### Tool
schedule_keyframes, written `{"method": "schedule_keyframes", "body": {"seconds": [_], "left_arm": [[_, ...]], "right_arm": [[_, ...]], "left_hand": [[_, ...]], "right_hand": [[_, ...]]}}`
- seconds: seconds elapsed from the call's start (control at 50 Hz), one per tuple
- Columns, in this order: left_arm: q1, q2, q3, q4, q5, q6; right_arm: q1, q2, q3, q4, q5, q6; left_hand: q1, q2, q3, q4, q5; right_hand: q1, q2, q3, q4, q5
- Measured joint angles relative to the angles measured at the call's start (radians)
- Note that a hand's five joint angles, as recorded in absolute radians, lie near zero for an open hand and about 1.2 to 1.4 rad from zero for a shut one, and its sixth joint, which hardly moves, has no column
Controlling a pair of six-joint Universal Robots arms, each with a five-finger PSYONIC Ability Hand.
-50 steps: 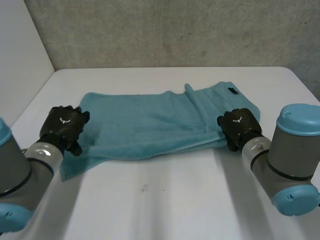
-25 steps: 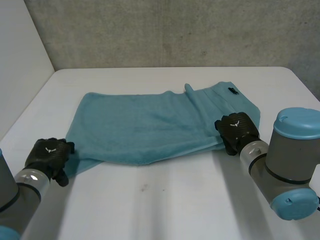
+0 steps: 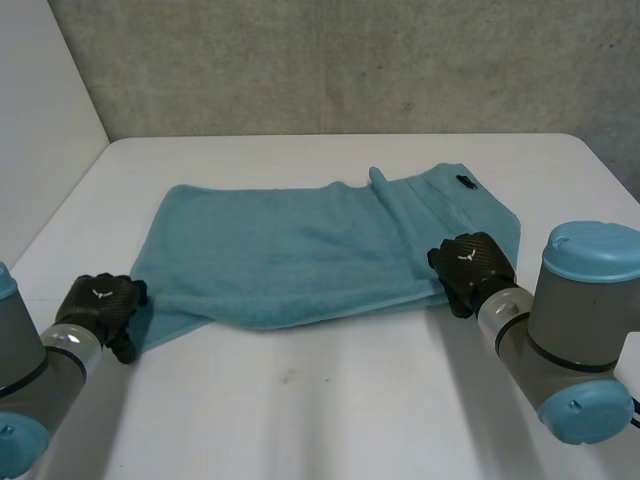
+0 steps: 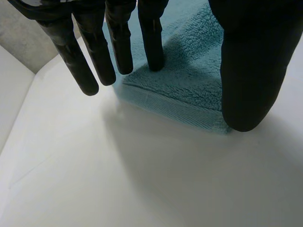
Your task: Fold the laundry
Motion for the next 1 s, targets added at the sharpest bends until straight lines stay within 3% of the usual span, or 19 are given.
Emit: {"method": "schedule_keyframes", "body": {"seconds": [0.16,0.36,0.52,0.6,0.8,1.0], "left_arm": [[-0.002,-0.012,0.007,0.021,0.006,0.001],[-0.004,-0.019,0.009,0.057,0.007,0.001],[-0.004,-0.016,0.01,0.059,0.007,0.001],[-0.003,-0.01,0.01,0.058,0.006,0.001],[0.0,0.001,0.011,0.058,0.007,0.002],[0.02,0.157,-0.005,0.047,0.03,-0.003]], "right_arm": [[0.0,0.008,0.0,0.001,0.0,-0.002],[0.001,0.009,0.001,0.001,0.0,-0.007],[0.001,0.009,0.002,0.001,0.002,-0.023],[0.001,0.009,0.002,0.001,0.003,-0.028],[-0.006,0.007,-0.004,0.007,0.004,-0.023],[-0.014,-0.005,-0.059,0.127,-0.003,-0.012]], "left_hand": [[0.172,0.162,0.161,0.165,0.142],[0.214,0.217,0.215,0.217,0.189],[0.44,0.44,0.435,0.438,0.416],[0.649,0.664,0.654,0.658,0.642],[0.662,0.727,0.721,0.723,0.677],[0.662,0.728,0.721,0.724,0.677]], "right_hand": [[0.0,0.0,0.0,0.0,0.0],[0.0,0.0,0.0,0.0,0.0],[0.0,0.0,0.0,0.0,0.0],[0.0,0.0,0.0,0.0,0.0],[0.0,0.0,0.0,0.0,0.0],[0.0,0.0,0.0,0.0,0.0]]}}
